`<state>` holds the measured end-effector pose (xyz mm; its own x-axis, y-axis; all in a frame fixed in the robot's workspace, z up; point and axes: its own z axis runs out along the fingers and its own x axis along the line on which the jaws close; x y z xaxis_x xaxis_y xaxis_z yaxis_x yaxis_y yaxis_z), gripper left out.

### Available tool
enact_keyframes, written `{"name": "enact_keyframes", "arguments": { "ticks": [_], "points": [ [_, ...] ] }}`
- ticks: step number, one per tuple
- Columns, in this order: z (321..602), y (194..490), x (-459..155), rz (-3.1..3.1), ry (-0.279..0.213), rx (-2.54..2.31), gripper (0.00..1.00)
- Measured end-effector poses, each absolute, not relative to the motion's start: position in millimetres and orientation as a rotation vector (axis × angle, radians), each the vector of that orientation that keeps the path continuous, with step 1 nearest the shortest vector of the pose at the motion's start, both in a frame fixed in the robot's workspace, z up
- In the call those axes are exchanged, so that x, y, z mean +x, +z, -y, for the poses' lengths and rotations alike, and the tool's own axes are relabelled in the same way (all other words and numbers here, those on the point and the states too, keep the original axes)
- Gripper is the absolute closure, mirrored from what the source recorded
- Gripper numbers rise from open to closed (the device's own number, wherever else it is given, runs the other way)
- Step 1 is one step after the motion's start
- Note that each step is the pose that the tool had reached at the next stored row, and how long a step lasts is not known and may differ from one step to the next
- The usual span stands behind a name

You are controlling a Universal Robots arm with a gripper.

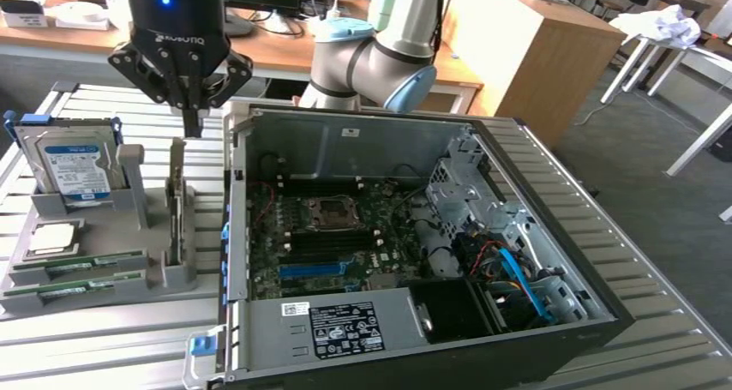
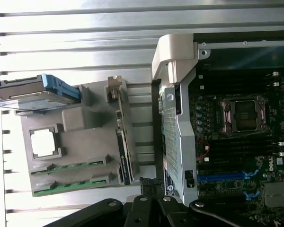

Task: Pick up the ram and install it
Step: 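Reach for the ram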

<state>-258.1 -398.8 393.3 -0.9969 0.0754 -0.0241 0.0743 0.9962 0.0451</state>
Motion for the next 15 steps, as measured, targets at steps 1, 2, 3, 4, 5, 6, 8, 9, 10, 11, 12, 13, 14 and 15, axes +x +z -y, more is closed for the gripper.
{"name": "enact_keyframes", "arguments": {
  "ticks": [1,2,3,4,5,6,8,9,10,11,12,13,14,15],
  "points": [
    [398.8,393.3,-258.2,-3.113,0.069,0.116,0.89],
    [398.8,393.3,-258.6,-3.113,0.069,0.117,0.89],
    [398.8,393.2,-258.9,-3.113,0.069,0.116,0.89],
    [398.8,393.3,-259.4,-3.113,0.069,0.117,0.89],
    [398.8,393.3,-259.8,-3.113,0.069,0.117,0.89],
    [398.8,393.2,-259.9,-3.113,0.069,0.116,0.89],
    [398.9,393.3,-260.1,-3.113,0.069,0.116,0.89],
    [398.8,393.3,-260.3,-3.113,0.069,0.116,0.89],
    [398.8,393.3,-260.3,-3.113,0.069,0.117,0.89],
    [398.8,393.3,-260.4,-3.113,0.069,0.116,0.89],
    [398.8,393.3,-260.9,-3.113,0.069,0.117,0.89],
    [398.8,393.3,-261.6,-3.113,0.069,0.117,0.89],
    [398.8,393.3,-262.2,-3.113,0.069,0.117,0.89],
    [398.8,393.3,-262.8,-3.113,0.069,0.117,0.89]
  ]
}}
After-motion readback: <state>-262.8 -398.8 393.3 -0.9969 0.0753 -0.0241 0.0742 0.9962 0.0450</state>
